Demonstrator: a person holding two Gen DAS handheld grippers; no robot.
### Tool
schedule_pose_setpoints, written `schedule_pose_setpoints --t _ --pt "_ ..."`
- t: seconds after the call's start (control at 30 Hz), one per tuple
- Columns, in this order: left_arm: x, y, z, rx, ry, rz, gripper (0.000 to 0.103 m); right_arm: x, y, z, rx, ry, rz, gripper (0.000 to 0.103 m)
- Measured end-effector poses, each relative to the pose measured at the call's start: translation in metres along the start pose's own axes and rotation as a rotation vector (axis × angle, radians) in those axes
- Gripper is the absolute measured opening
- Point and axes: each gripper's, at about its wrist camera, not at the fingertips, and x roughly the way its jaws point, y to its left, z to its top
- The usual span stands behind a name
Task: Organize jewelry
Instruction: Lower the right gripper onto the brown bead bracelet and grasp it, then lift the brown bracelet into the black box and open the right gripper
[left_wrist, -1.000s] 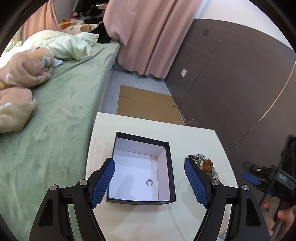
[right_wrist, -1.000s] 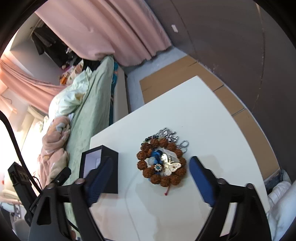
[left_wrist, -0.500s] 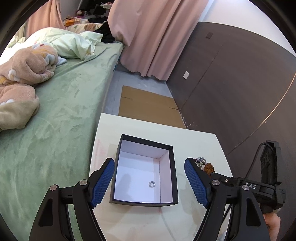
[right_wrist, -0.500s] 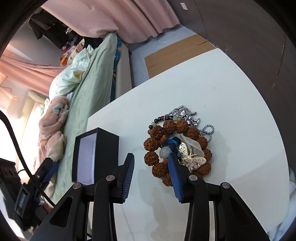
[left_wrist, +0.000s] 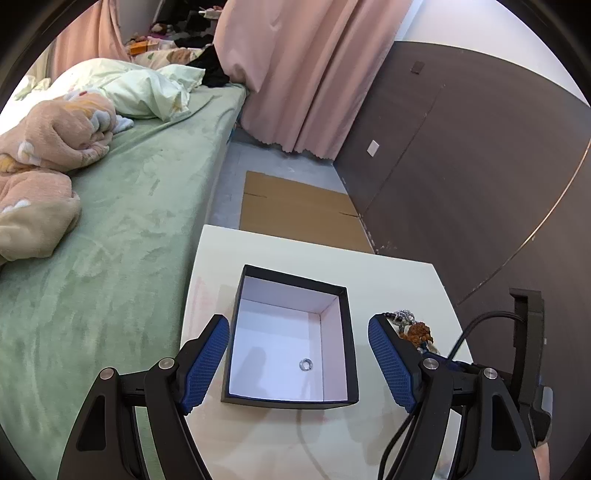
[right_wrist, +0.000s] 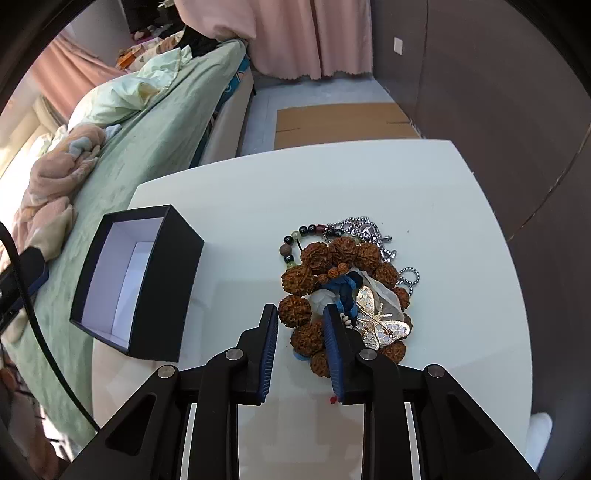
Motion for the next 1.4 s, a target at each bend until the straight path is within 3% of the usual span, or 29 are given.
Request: schedule_pose_setpoints --t 0.07,0.1,0.13,0.37,0.5,0.57,0.6,0.63,0.77,1.0,1.1,1.2,1.4 --pt "-0.001 0.001 0.000 -0.004 -0.004 0.000 0.078 -0.008 -0.003 0.000 0.007 -0.022 0.013 0.021" --pt "-0.003 0.001 0.001 -0.005 -0.005 -0.001 0.078 -0.013 -0.007 0.000 0.018 -0.037 0.026 0.003" --pt "-0.004 0.002 0.001 -0.004 -0.009 -0.002 0.078 -0.018 -0.010 0.001 0.032 -0.052 0.046 0.001" --pt "-0.009 0.006 0.002 -0.010 -0.022 -0.002 0.078 -0.042 -0.037 0.004 0.142 -0.133 0.153 0.001" --pt "-0.011 0.008 0.004 -0.022 -0.024 -0.009 0.078 -0.035 -0.032 0.005 0.127 -0.066 0.212 0.004" --pt "-0.013 0.009 0.005 -0.022 -0.032 -0.009 0.078 -0.028 -0.024 0.004 0.108 -0.042 0.187 0.021" --pt "-0.014 0.009 0.005 -0.023 -0.034 -0.009 0.078 -0.025 -0.020 0.003 0.101 -0.035 0.176 0.038" --pt "-0.015 0.009 0.006 -0.025 -0.035 -0.011 0.078 -0.023 -0.016 0.003 0.089 -0.032 0.165 0.045" --pt "-0.017 0.012 0.007 -0.032 -0.037 -0.017 0.078 -0.017 -0.004 0.002 0.040 -0.023 0.137 0.045" --pt "-0.022 0.017 0.009 -0.042 -0.041 -0.027 0.078 0.009 0.008 0.002 -0.034 0.037 0.003 0.043" --pt "-0.024 0.020 0.009 -0.043 -0.041 -0.026 0.078 0.015 0.015 0.003 -0.078 0.051 -0.060 0.020" --pt "-0.027 0.025 0.010 -0.051 -0.044 -0.023 0.078 0.008 0.007 0.003 -0.026 0.035 -0.013 0.020" --pt "-0.036 0.035 0.011 -0.078 -0.059 -0.029 0.078 -0.037 -0.022 0.009 0.126 -0.088 0.144 0.020"
